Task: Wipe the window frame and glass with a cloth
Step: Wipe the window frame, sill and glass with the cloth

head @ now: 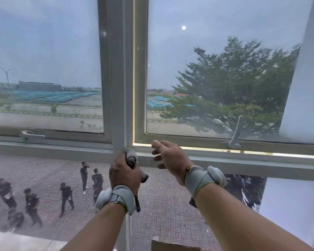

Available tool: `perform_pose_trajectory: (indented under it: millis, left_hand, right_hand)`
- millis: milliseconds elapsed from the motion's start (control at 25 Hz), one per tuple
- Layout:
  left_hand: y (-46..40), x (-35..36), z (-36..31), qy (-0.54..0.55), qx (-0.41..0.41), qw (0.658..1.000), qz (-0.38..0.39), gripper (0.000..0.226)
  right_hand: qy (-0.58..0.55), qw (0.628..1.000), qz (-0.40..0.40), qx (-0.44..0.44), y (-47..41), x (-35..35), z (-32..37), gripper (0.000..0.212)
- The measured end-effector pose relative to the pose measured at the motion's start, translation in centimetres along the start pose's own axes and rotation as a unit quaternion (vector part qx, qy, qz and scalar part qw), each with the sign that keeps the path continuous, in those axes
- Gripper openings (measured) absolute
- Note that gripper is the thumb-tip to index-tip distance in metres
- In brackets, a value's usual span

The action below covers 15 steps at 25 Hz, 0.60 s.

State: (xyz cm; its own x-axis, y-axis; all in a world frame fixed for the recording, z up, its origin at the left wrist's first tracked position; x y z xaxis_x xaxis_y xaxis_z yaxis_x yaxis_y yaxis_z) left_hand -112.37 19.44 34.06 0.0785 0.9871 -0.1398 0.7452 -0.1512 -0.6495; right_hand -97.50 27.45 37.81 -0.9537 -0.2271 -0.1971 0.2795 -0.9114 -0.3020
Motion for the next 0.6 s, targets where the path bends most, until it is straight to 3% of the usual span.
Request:
perform_pose_trajectory:
  millis: [320, 480, 600]
  left_hand:
    - [4.5, 3.3, -4.3, 0.015, 0.044, 0.999, 0.014, 0.017]
    - [8.4, 5.8, -8.3, 0.041, 0.032, 0.997, 0.051, 0.017]
    - [11.7, 7.9, -12.4, 0.071, 0.035, 0.994, 0.076, 0.015]
  right_hand:
    - [0.009, 0.999, -0.034, -0.002, -1.9, -7.7, -1.8, 0.043]
    - [0.109, 0.992, -0.043, -0.048, -2.4, -12.3, -1.6, 0.059]
    - [0.165, 0.982, -0.037, -0.084, -2.3, -16.4, -1.7, 0.053]
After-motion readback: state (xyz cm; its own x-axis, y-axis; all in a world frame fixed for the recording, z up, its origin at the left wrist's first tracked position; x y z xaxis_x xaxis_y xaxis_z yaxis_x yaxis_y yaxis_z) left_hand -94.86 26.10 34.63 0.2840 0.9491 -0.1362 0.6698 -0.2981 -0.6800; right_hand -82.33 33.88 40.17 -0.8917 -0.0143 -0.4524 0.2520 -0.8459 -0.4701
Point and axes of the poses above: each hand's wrist, its own y-axis away from the middle knuckle, its own x-axis out of the palm, z = x × y, the point moved 9 cm from there along -y, towards the middle knuckle, and after that the axes turned 14 degrees about -z, right-handed, at the moved point
